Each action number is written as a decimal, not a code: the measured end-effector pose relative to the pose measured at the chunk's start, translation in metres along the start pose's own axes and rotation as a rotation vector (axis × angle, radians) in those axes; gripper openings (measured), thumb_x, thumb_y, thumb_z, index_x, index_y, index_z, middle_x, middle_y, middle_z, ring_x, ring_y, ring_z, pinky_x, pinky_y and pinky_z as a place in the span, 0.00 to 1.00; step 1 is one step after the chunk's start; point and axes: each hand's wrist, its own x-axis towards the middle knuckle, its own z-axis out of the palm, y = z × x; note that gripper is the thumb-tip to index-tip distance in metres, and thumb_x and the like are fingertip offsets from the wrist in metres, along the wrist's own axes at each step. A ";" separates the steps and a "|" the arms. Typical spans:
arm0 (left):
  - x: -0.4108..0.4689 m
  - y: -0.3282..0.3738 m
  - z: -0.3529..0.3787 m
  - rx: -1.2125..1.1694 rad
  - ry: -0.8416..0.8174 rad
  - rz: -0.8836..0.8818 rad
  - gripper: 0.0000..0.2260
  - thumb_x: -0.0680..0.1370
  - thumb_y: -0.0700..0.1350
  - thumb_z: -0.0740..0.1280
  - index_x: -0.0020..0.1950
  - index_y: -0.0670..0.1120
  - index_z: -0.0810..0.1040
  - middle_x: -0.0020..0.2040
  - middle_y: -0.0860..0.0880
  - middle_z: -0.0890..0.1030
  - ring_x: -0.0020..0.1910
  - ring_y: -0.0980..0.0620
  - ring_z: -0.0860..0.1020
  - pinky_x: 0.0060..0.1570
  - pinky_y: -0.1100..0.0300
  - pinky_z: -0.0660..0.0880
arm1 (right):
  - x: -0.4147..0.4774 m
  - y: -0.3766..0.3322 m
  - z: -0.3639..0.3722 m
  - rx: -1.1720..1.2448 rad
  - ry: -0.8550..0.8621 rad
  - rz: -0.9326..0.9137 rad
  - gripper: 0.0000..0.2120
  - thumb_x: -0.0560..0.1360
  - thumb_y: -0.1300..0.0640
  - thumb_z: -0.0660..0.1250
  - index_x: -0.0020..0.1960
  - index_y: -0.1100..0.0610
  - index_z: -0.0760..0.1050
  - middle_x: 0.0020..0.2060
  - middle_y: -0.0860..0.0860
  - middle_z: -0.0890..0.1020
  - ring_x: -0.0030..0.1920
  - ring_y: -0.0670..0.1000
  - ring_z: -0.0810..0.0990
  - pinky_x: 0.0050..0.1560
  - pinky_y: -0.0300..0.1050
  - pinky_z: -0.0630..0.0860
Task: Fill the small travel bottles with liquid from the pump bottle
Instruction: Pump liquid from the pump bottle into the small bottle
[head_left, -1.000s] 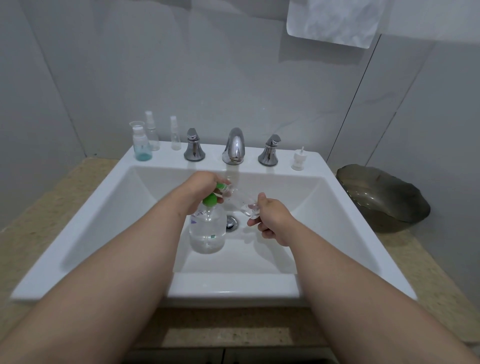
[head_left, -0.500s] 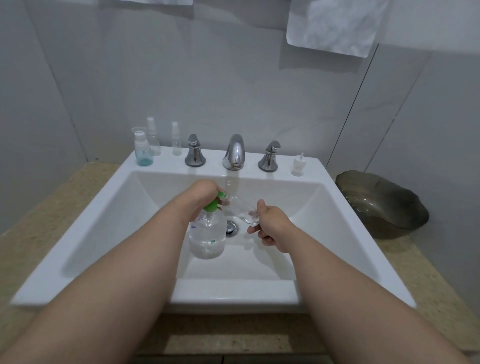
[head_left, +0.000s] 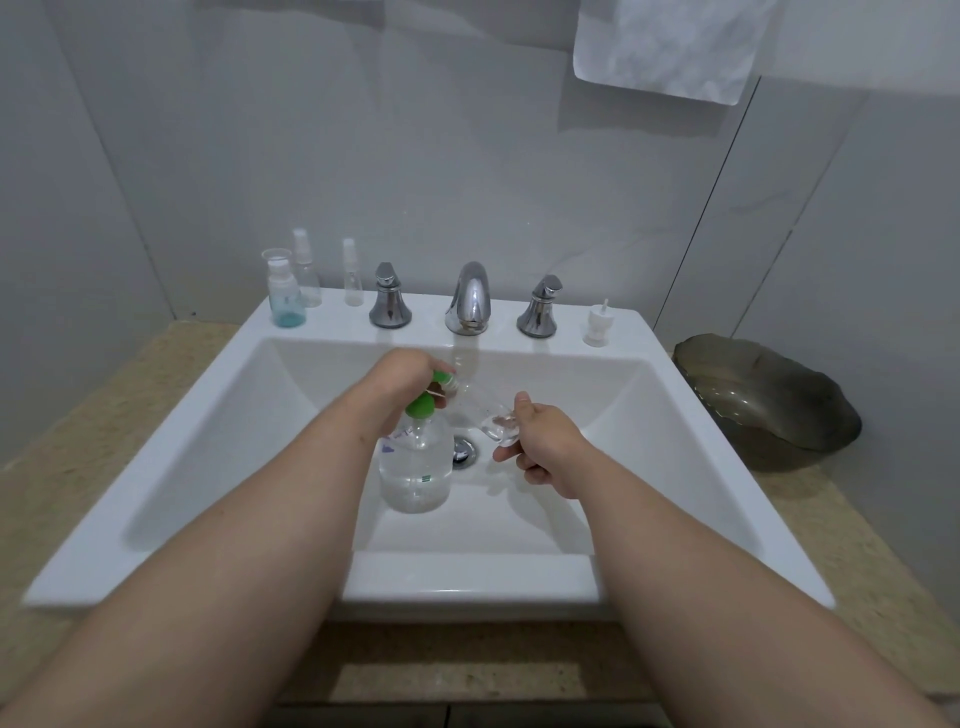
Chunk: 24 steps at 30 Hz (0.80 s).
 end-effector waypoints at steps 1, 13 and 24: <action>0.000 0.000 0.000 -0.003 -0.003 -0.004 0.12 0.81 0.34 0.58 0.46 0.42 0.80 0.35 0.43 0.80 0.34 0.45 0.77 0.35 0.58 0.69 | 0.000 0.000 0.000 0.001 -0.001 0.000 0.25 0.86 0.42 0.48 0.62 0.57 0.75 0.37 0.57 0.83 0.27 0.50 0.63 0.26 0.38 0.59; -0.002 0.001 0.002 0.105 -0.026 -0.006 0.15 0.84 0.35 0.54 0.56 0.42 0.80 0.37 0.43 0.77 0.34 0.47 0.77 0.33 0.59 0.69 | -0.002 -0.001 -0.001 -0.006 0.014 0.015 0.24 0.86 0.42 0.47 0.60 0.58 0.75 0.36 0.57 0.83 0.27 0.50 0.64 0.24 0.38 0.60; -0.008 0.001 0.004 0.082 -0.027 -0.016 0.15 0.84 0.32 0.53 0.59 0.41 0.78 0.28 0.44 0.75 0.33 0.47 0.74 0.32 0.59 0.66 | -0.002 0.000 0.001 -0.021 0.015 0.023 0.25 0.86 0.42 0.47 0.61 0.57 0.76 0.36 0.57 0.82 0.27 0.49 0.63 0.26 0.39 0.59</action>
